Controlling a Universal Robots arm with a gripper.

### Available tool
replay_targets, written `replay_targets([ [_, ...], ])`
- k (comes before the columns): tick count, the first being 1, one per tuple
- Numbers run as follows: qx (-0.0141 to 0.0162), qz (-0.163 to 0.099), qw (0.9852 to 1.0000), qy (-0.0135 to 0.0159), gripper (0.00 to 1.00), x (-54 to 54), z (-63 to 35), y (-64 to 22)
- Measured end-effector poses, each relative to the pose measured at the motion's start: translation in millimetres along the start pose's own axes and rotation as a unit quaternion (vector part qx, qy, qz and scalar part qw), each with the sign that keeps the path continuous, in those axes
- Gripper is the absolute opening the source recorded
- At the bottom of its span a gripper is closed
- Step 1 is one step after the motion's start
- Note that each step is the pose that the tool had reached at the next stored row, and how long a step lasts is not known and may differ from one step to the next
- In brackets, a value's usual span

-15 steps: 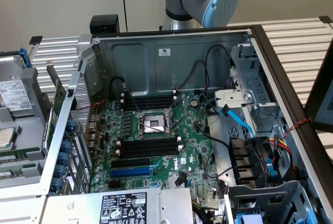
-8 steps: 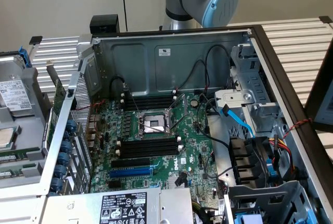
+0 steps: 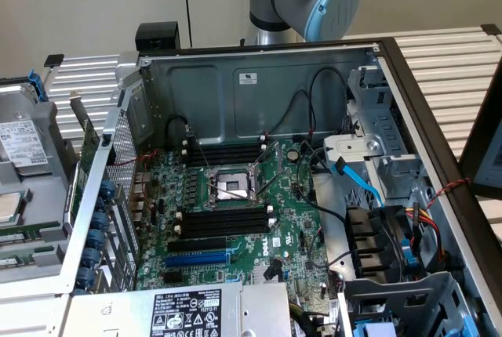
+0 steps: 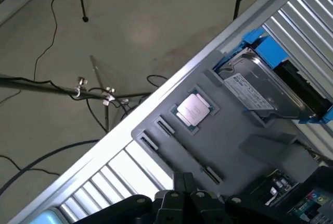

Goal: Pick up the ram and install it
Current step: 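Pick up the ram and move it above insertion slot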

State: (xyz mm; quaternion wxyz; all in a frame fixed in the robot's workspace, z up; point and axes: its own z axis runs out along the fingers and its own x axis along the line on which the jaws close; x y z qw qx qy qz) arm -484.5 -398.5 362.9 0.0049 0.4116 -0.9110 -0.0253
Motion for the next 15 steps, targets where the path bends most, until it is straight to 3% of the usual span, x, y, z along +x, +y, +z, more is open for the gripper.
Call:
replay_targets([
  [4,-0.0004,-0.037,0.9993,0.0019,0.1,0.0,0.5,-0.1],
  [8,-0.0009,-0.073,0.9973,0.0037,0.1,0.0,1.0,0.0],
  [12,-0.0013,-0.109,0.994,0.0055,0.1,0.0,1.3,0.0],
  [15,-0.0004,-0.136,0.9907,0.0064,0.1,0.0,1.5,-0.1],
])
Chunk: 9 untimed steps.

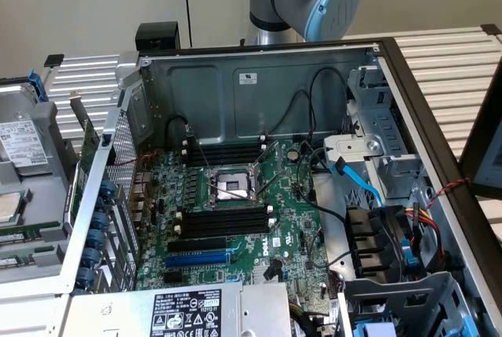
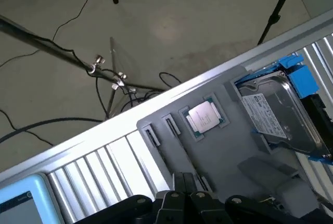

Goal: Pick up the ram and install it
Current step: 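Pick up the ram and move it above insertion slot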

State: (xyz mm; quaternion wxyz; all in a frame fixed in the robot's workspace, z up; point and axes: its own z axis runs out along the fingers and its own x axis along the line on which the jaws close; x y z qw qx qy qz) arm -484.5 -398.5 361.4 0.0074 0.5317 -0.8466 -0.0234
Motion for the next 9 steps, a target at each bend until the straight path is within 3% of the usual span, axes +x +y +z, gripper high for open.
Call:
replay_targets([
  [5,0.0061,-0.04,0.9992,-0.0003,0.1,-0.1,0.3,0.0],
  [9,0.0107,-0.07,0.9975,0.0028,0.1,0.0,0.5,0.0],
])
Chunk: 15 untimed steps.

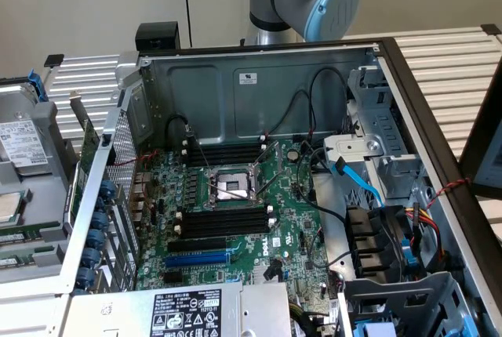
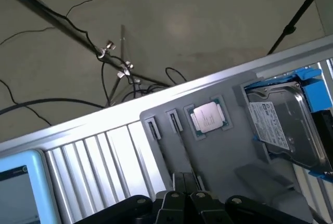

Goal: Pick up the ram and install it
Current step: 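Pick up the ram and move it above insertion slot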

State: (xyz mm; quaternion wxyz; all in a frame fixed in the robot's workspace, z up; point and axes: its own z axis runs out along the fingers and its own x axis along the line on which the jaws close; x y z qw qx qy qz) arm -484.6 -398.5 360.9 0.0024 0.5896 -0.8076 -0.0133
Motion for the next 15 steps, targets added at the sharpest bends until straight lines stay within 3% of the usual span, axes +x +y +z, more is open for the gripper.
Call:
replay_targets([
  [6,0.0043,-0.05,0.9987,0.004,0.1,0.0,0.5,-0.1],
  [10,0.0079,-0.082,0.9966,0.005,0.1,0.0,1.1,-0.1],
  [15,0.0109,-0.108,0.994,0.0091,0.11,0.1,3.4,-0.2],
])
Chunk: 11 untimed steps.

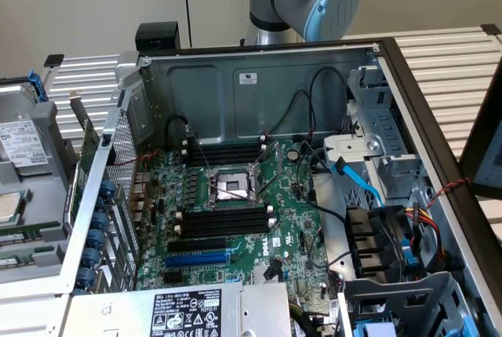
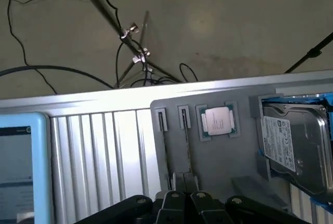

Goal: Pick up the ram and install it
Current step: 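Pick up the ram and move it above insertion slot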

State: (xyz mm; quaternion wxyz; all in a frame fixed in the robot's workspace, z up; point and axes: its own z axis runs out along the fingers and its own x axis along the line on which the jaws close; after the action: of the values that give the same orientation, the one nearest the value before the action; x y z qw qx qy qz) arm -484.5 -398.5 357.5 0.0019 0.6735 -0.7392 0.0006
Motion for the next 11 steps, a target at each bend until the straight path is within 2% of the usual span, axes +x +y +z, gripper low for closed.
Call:
replay_targets([
  [2,0.002,-0.005,1.0,-0.0001,0.24,0.1,1.6,0.0],
  [3,0.0036,-0.006,1.0,-0.0002,0.24,0.3,2.1,0.0],
  [4,0.0052,-0.008,1.0,-0.0004,0.3,0.6,3.0,0.0],
  [5,0.0063,-0.01,0.9999,-0.0005,0.36,0.9,4.0,0.0],
  [6,0.007,-0.012,0.9999,-0.0005,0.36,1.1,5.0,-0.1],
  [7,0.0073,-0.016,0.9998,-0.0006,0.42,1.2,6.1,-0.2],
  [11,0.0076,-0.042,0.9991,-0.0006,0.42,1.2,12.6,-0.4],
])
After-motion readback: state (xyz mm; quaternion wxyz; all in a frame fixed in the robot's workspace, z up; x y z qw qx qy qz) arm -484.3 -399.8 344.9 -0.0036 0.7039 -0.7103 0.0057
